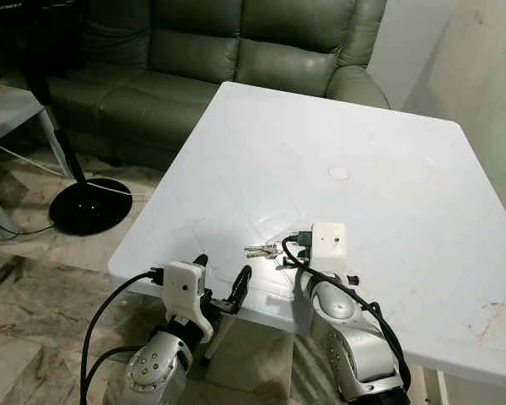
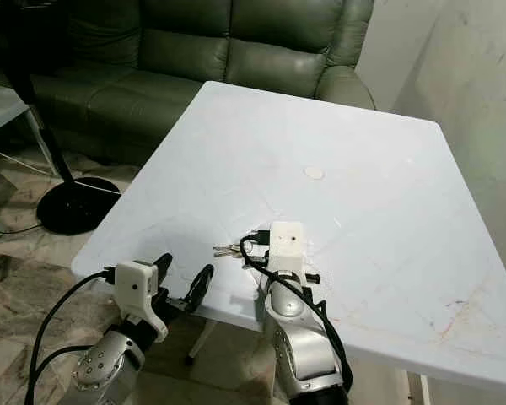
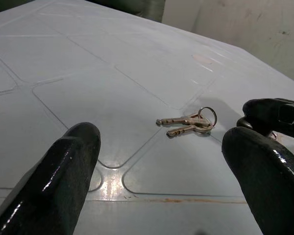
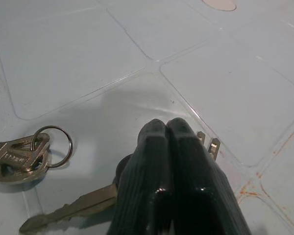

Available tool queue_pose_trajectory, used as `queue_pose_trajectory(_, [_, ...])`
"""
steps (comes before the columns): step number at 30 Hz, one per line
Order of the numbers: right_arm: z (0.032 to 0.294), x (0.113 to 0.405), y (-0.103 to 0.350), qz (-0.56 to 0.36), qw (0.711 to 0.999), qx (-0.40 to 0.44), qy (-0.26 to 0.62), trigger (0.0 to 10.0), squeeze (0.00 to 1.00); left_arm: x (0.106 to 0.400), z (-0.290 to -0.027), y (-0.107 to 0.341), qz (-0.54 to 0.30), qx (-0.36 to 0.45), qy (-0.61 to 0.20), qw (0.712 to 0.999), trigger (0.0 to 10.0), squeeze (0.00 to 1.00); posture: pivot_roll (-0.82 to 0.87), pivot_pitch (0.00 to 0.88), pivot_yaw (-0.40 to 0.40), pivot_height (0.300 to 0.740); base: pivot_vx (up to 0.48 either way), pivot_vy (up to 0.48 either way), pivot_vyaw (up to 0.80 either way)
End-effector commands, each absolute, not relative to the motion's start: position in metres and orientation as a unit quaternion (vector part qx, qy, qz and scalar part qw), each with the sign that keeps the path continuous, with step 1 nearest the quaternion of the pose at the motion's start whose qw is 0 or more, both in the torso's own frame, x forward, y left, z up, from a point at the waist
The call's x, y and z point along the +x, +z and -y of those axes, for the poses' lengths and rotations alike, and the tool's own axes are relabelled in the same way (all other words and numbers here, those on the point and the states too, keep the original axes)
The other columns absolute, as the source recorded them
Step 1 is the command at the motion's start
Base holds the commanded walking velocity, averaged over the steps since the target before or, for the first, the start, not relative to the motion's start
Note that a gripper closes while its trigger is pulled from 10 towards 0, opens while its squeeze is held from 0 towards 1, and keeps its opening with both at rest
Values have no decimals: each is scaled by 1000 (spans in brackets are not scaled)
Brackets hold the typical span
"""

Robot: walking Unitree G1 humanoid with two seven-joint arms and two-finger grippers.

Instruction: Hang keys on a hook

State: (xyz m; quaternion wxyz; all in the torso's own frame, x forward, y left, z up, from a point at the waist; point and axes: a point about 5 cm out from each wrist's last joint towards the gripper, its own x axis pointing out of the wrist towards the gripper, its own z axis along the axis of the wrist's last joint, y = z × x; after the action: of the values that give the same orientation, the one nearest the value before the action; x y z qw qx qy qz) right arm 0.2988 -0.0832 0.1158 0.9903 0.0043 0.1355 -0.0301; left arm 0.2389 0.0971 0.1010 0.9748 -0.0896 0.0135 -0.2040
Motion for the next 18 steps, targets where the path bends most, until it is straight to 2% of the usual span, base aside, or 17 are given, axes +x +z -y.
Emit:
queue_pose_trajectory(1, [80,292,101,-173,984,19,-38,0,0,239,-94,101,-17,-91,-207,974,10000,0,59,128,-92,740,0,0,0])
queue_pose_trajectory(10, [82,295,107,-157,985,52,-41,0,0,240,-93,101,-17,-92,-206,974,10000,0,58,129,-91,740,0,0,0])
queue_pose_trajectory(13, [85,299,116,-126,987,89,-41,0,0,241,-93,101,-17,-93,-206,974,10000,0,58,129,-91,740,0,0,0])
queue_pose_trajectory(14, [88,301,126,-97,984,147,-24,0,0,242,-92,102,-16,-95,-205,974,10000,0,52,129,-88,740,0,0,0])
queue_pose_trajectory(18, [89,300,138,-41,981,190,26,0,0,244,-92,103,-14,-98,-202,974,10000,0,50,125,-86,740,0,0,0])
